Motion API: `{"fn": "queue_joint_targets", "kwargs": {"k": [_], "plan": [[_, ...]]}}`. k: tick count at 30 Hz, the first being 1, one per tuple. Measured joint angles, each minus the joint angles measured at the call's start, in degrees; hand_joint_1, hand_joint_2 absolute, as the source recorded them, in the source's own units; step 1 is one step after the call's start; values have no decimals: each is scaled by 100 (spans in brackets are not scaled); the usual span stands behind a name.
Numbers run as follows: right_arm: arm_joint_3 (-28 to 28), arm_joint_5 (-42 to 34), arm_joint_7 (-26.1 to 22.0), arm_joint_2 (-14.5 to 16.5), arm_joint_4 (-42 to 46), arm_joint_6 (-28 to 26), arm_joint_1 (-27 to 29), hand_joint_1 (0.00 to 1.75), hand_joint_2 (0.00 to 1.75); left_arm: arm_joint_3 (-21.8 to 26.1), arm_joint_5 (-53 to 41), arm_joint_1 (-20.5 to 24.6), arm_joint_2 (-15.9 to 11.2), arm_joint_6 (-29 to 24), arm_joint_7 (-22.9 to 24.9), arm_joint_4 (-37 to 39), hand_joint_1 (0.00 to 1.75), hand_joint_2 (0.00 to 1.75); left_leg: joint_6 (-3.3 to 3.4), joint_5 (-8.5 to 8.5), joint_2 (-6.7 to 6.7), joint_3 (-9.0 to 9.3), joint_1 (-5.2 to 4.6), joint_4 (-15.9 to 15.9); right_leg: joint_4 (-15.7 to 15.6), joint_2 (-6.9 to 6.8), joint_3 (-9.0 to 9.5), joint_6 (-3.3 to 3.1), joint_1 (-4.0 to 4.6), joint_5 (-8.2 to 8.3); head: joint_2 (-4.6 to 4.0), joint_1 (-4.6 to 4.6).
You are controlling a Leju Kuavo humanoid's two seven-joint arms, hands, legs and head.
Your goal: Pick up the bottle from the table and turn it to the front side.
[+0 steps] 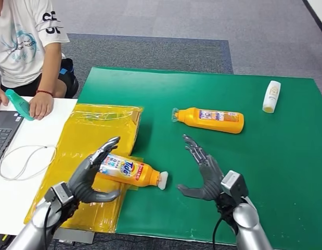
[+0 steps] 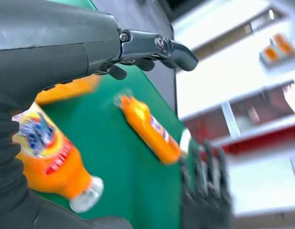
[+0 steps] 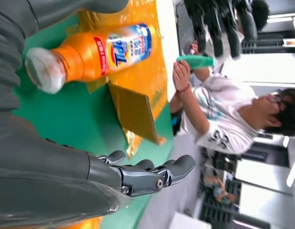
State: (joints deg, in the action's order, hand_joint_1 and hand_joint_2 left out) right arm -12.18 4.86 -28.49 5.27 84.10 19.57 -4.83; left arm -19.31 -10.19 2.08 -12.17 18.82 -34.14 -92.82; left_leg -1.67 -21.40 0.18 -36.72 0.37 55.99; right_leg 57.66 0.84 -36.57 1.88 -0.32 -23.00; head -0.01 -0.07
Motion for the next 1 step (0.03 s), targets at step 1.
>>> {"fn": "queue_joint_targets", "kwargs": {"k": [1], "plan": [[19, 2, -2, -11, 74, -9, 26, 0, 175, 83, -51, -68, 32, -29, 11, -47, 0, 175, 0, 0, 0, 0, 0, 0, 0, 0, 0, 0, 1, 0, 0, 1]]}}
